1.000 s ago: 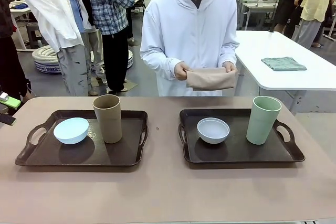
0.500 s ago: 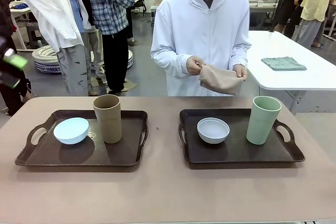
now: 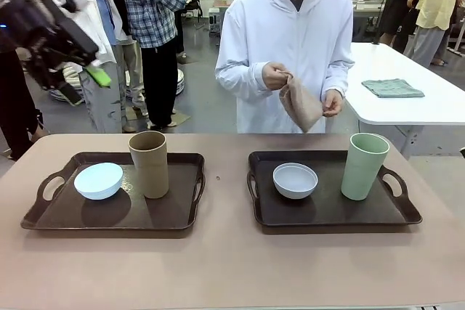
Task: Set up a tray with a mat and arrange the tableware.
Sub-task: Pick up the Picnic Bowl and Reusable plastic cup from the Handle tray in front of the human's position and hold them in the air.
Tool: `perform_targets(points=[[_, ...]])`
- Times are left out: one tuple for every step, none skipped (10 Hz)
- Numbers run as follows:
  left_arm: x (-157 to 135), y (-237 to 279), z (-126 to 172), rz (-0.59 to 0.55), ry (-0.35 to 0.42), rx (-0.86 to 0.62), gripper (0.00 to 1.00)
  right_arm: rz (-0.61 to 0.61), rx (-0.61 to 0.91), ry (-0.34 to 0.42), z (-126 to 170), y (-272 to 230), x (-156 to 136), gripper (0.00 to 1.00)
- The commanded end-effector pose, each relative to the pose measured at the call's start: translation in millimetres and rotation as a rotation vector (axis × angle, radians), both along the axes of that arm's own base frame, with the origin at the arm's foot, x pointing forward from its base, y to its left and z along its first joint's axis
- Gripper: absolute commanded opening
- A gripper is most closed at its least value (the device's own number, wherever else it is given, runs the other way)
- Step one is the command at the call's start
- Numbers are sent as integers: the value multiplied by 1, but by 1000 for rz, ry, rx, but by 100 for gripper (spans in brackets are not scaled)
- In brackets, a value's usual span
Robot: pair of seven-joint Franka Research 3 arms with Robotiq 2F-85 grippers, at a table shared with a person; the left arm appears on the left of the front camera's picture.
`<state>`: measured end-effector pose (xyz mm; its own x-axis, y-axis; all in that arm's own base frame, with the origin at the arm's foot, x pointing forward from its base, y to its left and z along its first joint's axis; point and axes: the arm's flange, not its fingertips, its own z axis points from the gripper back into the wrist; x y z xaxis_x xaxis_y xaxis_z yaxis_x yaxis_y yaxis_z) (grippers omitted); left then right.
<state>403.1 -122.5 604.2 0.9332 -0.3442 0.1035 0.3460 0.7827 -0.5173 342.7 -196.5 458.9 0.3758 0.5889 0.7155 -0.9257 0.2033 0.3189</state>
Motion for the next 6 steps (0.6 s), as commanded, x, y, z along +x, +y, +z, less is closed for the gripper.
perform_targets(points=[[22,-31,11,-17,64,103,100,132,-48,21,12,-14,7,100],[30,-54,11,-15,82,135,100,139,-64,32,12,-14,7,100],[40,-82,12,-10,83,167,100,137,-76,29,13,-16,9,100],[46,-106,11,1,76,188,100,121,-71,26,14,-17,8,100],[47,-117,8,-5,65,167,100,84,-60,34,14,-16,8,100],[38,-102,-1,-12,1,69,100,112,-58,37,15,-10,9,100]])
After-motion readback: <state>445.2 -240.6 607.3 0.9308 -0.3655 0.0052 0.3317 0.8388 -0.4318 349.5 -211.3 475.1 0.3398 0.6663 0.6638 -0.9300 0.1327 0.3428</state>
